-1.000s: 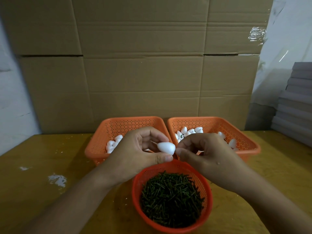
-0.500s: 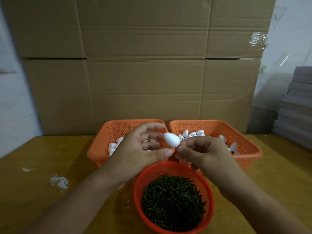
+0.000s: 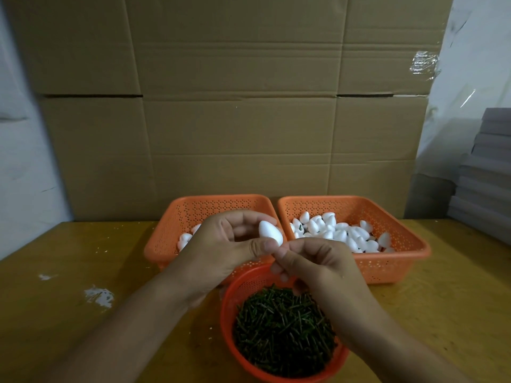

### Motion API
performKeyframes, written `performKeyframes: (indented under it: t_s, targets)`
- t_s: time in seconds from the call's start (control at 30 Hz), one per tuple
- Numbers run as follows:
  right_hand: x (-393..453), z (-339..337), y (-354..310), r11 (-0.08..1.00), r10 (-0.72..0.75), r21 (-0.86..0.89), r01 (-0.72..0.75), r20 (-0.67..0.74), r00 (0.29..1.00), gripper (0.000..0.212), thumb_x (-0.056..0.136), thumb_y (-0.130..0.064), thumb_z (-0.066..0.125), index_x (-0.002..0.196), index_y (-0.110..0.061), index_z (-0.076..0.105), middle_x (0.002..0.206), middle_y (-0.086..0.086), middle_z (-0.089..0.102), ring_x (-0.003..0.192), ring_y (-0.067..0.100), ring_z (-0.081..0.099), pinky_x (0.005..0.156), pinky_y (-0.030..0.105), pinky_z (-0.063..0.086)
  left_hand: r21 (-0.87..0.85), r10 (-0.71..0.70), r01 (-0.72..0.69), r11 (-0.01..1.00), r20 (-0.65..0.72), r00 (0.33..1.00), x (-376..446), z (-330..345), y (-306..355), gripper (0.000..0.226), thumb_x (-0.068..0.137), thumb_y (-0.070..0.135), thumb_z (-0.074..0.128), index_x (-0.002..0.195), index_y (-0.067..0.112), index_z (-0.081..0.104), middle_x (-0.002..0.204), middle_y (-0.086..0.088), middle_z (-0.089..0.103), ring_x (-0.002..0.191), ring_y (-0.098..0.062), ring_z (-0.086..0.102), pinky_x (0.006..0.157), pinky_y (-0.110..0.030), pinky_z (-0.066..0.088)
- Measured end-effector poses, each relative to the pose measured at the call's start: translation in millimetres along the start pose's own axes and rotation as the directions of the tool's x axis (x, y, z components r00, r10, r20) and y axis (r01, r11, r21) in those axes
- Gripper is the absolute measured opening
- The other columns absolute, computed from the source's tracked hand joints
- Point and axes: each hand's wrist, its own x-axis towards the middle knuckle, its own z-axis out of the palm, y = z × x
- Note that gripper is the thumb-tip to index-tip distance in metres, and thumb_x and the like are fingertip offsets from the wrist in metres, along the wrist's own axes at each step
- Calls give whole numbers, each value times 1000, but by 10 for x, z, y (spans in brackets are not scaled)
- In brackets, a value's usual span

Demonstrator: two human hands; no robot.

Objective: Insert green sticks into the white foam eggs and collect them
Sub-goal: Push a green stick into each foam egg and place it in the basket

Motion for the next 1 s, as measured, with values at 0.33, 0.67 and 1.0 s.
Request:
performKeyframes:
  t_s: [0.33,0.67,1.0]
  targets:
    - [-30,22,-14,983,108,126,-133,187,976,20,89,-16,64,73,-17,76,74,8,70,63,9,60,52,19,44,-9,-47,49,999,162,986,-9,-130,41,29,75,23,80,104,26,77,111,-8,76,94,-16,72,73,-21,57]
    - [-4,33,58,974,72,213,-73,12,997,26,67,-37,75,82,-17,78,82,6,75,67,8,63,51,17,45,-13,-59,60,998,39,997,-3,-110,16,43,74,24,83,115,26,70,112,-5,75,86,-14,71,69,-22,57]
    - [-9,45,91,976,87,204,-76,-48,995,29,71,-30,75,88,-7,77,74,3,72,64,5,61,51,16,45,85,90,-94,992,48,995,1,-91,-33,29,79,17,77,106,26,74,101,-2,77,84,-8,72,69,-17,54]
